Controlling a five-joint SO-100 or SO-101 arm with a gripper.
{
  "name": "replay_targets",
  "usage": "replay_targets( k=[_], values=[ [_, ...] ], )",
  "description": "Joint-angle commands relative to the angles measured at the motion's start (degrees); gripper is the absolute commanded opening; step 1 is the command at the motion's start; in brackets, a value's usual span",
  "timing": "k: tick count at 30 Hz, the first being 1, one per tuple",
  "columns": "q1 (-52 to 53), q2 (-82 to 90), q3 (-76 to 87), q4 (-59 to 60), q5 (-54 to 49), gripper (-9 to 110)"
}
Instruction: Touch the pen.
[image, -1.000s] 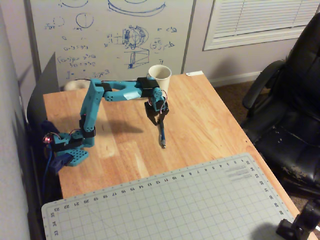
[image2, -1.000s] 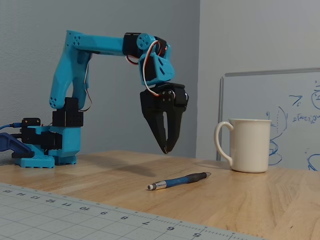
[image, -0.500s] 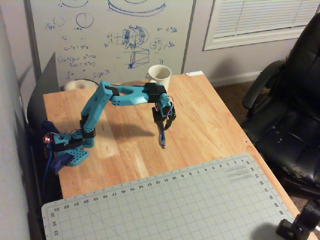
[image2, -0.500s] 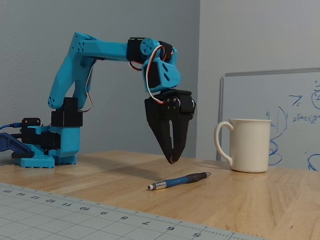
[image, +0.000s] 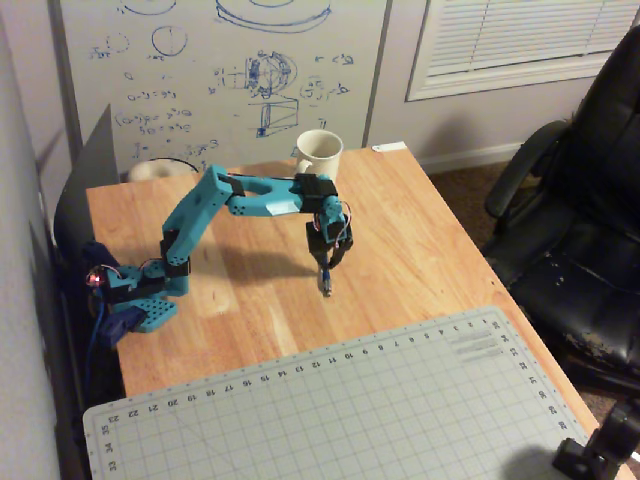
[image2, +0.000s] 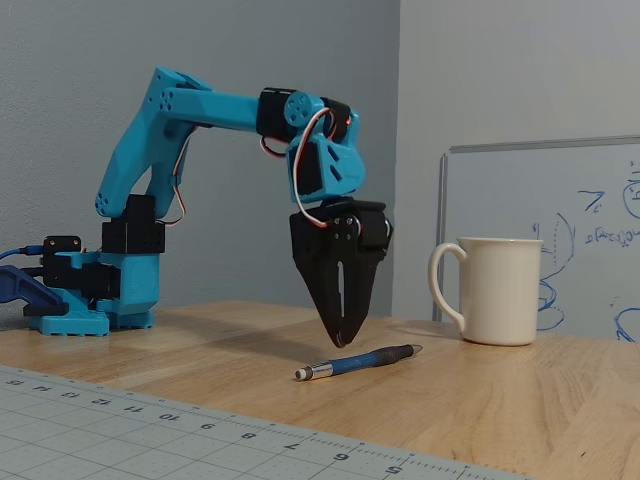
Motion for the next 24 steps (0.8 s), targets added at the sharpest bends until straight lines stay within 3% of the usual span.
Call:
replay_targets(
  k=[1, 24],
  values=[
    [0.70, 1.41, -5.27, -0.79, -0.53, 1],
    [1.41, -1.14, -4.04, -5.80, -0.44, 1]
  ],
)
